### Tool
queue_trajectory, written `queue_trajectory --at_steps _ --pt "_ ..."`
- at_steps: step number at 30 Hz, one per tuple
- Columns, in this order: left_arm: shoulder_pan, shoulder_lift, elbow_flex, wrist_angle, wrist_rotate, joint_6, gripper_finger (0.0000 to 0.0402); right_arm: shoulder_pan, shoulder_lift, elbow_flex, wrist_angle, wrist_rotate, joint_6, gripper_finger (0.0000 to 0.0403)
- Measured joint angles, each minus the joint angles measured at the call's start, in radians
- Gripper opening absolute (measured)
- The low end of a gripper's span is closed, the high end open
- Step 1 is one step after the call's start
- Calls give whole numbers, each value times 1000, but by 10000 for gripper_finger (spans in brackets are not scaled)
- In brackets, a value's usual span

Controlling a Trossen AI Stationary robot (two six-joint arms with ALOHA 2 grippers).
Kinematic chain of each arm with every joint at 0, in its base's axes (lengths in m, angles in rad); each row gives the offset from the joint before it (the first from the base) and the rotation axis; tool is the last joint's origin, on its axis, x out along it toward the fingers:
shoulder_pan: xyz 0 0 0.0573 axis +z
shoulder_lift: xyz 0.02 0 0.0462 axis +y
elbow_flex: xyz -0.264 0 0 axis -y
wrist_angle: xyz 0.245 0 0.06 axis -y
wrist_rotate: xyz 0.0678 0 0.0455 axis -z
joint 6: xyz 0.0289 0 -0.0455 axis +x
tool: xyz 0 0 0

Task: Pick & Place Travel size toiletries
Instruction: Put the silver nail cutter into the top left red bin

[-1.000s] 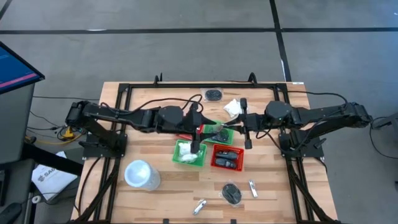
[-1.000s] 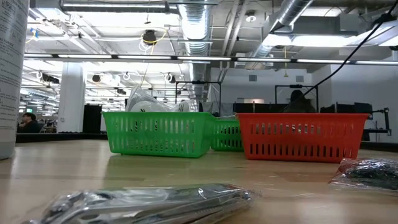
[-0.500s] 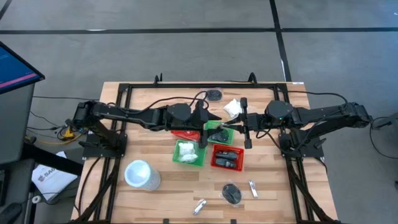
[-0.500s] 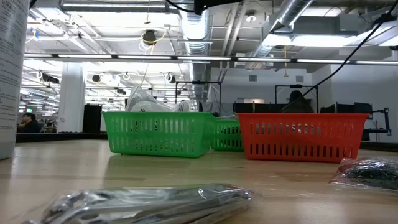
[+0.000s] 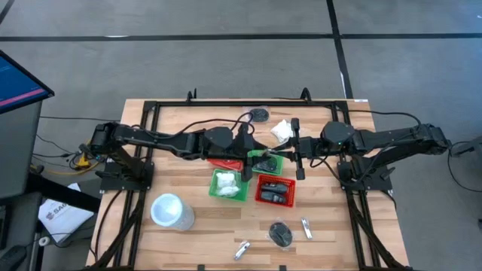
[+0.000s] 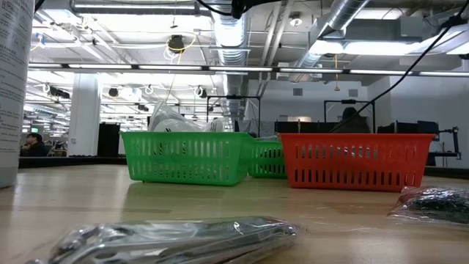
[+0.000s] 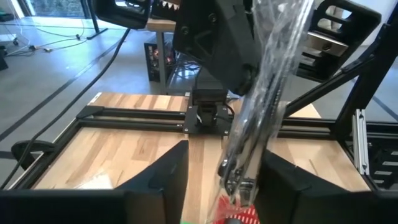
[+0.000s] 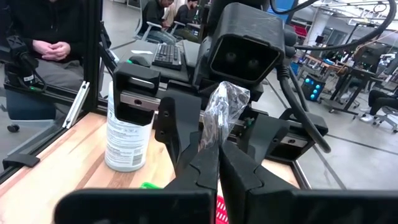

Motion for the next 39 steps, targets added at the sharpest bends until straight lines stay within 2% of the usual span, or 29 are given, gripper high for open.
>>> queue_trajectory --at_steps 9,22,25,31,34,39 --pt "0 0 0 -2 27 14 43 0 1 0 -7 1 -1 0" --pt "-9 0 0 -7 22 27 43 -2 2 0 -8 4 0 6" --pt "-9 0 0 -11 22 27 43 -2 2 0 -9 5 1 35" --pt "-9 -7 0 -49 18 27 43 -2 2 0 -33 81 -8 124" --pt "-9 -16 1 -92 -17 27 43 -3 2 0 -78 88 -29 161" --pt "-3 -25 2 -165 -66 22 48 -2 0 0 -105 107 -17 193"
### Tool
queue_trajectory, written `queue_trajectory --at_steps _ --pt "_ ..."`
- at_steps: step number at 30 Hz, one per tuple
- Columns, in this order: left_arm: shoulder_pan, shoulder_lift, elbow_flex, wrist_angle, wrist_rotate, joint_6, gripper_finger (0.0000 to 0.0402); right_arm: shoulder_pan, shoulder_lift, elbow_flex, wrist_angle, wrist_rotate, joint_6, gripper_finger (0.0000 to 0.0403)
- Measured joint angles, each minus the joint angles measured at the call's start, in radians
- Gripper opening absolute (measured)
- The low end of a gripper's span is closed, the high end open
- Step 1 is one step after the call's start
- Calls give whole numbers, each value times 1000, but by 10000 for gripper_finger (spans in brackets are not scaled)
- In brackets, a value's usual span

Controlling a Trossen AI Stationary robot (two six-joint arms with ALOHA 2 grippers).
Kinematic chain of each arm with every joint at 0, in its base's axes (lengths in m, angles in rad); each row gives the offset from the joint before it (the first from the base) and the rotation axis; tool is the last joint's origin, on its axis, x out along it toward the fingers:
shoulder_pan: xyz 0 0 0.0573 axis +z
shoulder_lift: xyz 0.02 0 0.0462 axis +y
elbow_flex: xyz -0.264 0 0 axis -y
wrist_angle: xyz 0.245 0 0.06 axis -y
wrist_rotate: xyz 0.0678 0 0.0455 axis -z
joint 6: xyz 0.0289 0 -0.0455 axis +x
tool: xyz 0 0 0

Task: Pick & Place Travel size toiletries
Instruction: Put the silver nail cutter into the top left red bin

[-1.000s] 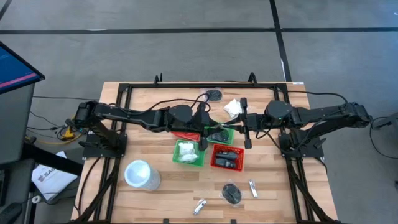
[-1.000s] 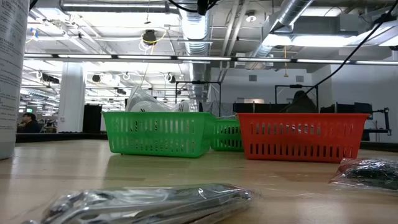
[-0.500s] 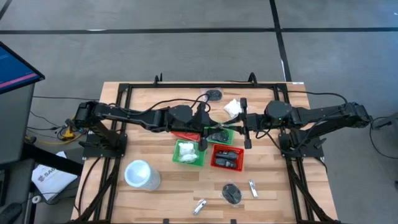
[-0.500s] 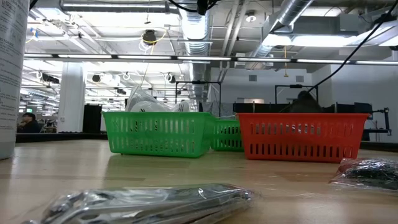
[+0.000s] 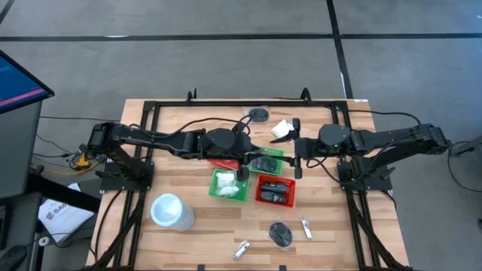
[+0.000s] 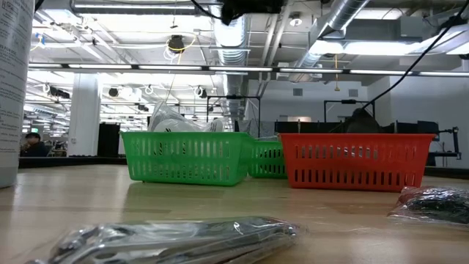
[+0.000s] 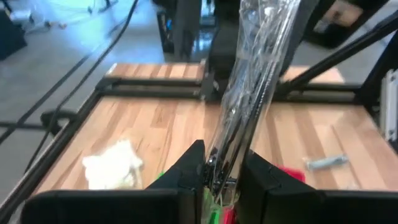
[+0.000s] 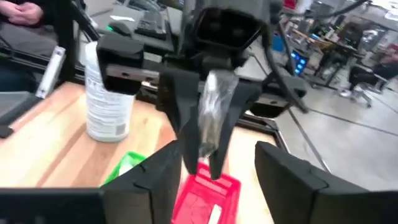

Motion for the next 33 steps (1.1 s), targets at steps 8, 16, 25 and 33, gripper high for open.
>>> queue_trajectory --at_steps 8,16,25,33 --pt "10 1 0 -128 -62 -25 47 -1 0 0 -103 101 45 191" --pt "33 1 0 -293 -135 -77 47 -7 0 0 -160 109 85 167" --pt "102 1 -48 -404 -136 -139 47 -21 0 0 -188 109 105 148" --pt "164 1 -204 -402 -98 -225 49 -20 0 0 -187 109 105 137"
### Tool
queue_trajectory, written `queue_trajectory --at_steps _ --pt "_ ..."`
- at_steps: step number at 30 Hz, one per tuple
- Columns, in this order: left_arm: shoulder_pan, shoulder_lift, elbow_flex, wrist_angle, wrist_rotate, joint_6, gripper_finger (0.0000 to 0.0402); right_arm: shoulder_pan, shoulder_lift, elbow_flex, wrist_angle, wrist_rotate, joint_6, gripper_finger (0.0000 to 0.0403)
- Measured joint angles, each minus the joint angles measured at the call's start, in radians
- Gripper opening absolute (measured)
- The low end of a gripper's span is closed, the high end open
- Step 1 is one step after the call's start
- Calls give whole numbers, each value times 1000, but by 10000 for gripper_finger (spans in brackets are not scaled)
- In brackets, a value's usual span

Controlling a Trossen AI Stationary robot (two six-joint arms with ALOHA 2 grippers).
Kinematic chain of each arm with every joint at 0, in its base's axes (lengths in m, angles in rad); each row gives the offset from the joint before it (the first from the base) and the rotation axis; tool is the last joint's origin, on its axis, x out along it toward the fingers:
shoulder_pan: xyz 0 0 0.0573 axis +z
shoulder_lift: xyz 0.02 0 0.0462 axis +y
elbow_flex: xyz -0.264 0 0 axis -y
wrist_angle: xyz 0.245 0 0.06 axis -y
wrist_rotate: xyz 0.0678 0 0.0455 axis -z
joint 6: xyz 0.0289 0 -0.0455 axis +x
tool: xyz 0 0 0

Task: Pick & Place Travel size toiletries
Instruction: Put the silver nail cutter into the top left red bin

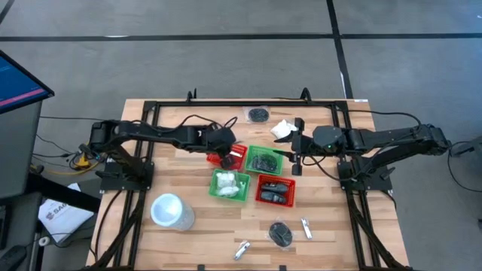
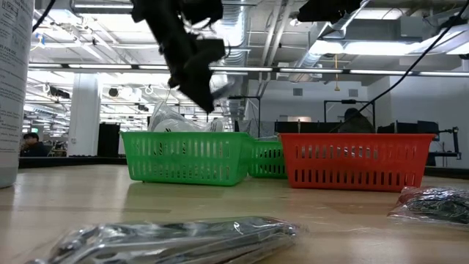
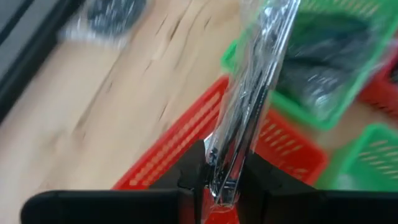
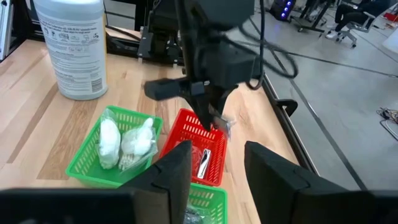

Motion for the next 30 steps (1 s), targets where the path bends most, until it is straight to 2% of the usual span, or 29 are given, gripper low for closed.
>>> queue_trajectory --at_steps 13,23,30 --pt "16 0 -162 100 6 -19 50 0 0 0 1 0 0 132" --pt "15 0 -172 131 6 -19 75 0 0 0 1 0 0 131" --pt "15 0 -172 138 2 -19 76 0 0 0 1 0 0 131"
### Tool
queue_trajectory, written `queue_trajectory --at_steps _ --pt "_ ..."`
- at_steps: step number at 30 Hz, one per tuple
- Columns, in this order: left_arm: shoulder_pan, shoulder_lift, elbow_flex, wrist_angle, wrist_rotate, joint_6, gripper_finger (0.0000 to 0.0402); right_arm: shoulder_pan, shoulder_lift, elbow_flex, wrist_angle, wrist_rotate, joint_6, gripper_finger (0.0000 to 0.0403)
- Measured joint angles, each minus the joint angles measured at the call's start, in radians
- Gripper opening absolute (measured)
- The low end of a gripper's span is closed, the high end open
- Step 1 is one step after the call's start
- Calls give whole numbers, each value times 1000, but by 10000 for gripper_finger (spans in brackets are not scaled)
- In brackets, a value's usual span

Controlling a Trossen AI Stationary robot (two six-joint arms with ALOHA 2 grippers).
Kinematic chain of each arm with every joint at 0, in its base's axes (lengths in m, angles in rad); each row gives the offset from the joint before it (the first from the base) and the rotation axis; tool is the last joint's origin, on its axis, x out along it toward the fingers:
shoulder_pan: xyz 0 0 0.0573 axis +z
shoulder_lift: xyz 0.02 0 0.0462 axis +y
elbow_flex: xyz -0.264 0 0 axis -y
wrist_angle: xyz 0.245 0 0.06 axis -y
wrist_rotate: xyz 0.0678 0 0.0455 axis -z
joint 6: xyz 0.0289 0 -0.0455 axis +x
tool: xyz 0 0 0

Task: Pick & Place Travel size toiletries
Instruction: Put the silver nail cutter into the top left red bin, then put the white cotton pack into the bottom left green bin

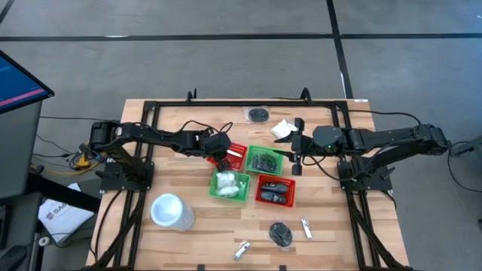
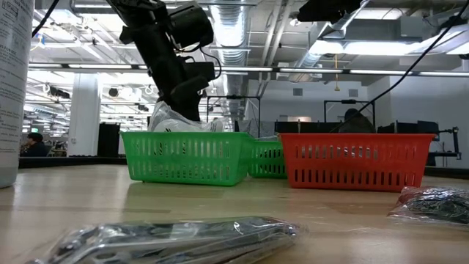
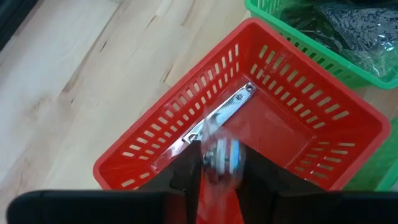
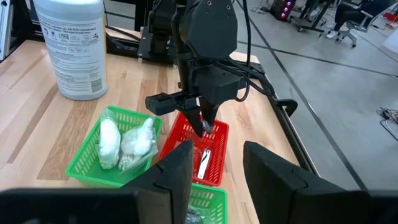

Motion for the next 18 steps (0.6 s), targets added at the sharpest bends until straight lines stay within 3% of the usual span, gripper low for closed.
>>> queue_trajectory --at_steps 11,18 --pt "0 0 0 28 -1 0 87 0 0 0 0 0 2 131" --pt "0 0 0 46 0 -17 114 0 0 0 0 0 1 131"
